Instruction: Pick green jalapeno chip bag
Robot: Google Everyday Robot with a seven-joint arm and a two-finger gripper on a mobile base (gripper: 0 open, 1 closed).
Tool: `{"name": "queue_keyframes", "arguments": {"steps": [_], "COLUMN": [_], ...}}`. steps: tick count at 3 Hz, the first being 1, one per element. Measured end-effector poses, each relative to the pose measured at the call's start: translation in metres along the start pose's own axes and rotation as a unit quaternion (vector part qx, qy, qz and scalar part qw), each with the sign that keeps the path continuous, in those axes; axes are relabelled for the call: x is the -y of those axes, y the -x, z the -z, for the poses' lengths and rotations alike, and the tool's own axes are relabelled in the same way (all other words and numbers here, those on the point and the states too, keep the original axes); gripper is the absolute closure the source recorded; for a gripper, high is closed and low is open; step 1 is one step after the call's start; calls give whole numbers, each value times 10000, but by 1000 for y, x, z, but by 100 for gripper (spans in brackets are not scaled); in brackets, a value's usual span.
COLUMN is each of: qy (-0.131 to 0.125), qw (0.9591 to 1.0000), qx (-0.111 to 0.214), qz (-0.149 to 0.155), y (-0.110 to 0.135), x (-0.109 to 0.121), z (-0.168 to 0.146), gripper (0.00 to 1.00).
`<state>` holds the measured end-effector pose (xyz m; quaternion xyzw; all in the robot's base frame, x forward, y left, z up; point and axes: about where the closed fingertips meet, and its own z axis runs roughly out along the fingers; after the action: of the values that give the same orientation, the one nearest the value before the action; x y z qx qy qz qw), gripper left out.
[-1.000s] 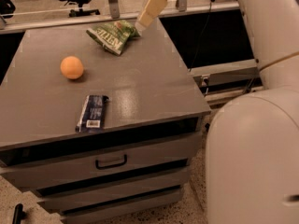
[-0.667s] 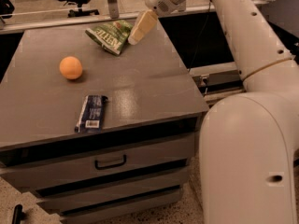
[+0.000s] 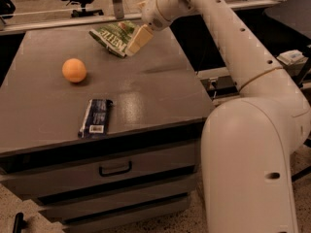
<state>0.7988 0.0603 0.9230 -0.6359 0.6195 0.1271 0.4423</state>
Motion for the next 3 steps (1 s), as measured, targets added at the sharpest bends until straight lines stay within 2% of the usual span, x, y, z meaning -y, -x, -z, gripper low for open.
{"name": "queue_keyframes", "arguments": {"steps": [2, 3], "qy": [-335, -460], "qw": [9994, 9989], "qx": [-116, -116], "qz": [14, 66], "y": [-19, -19], "x": [11, 18], "z": [-55, -72], "gripper": [0, 0]}}
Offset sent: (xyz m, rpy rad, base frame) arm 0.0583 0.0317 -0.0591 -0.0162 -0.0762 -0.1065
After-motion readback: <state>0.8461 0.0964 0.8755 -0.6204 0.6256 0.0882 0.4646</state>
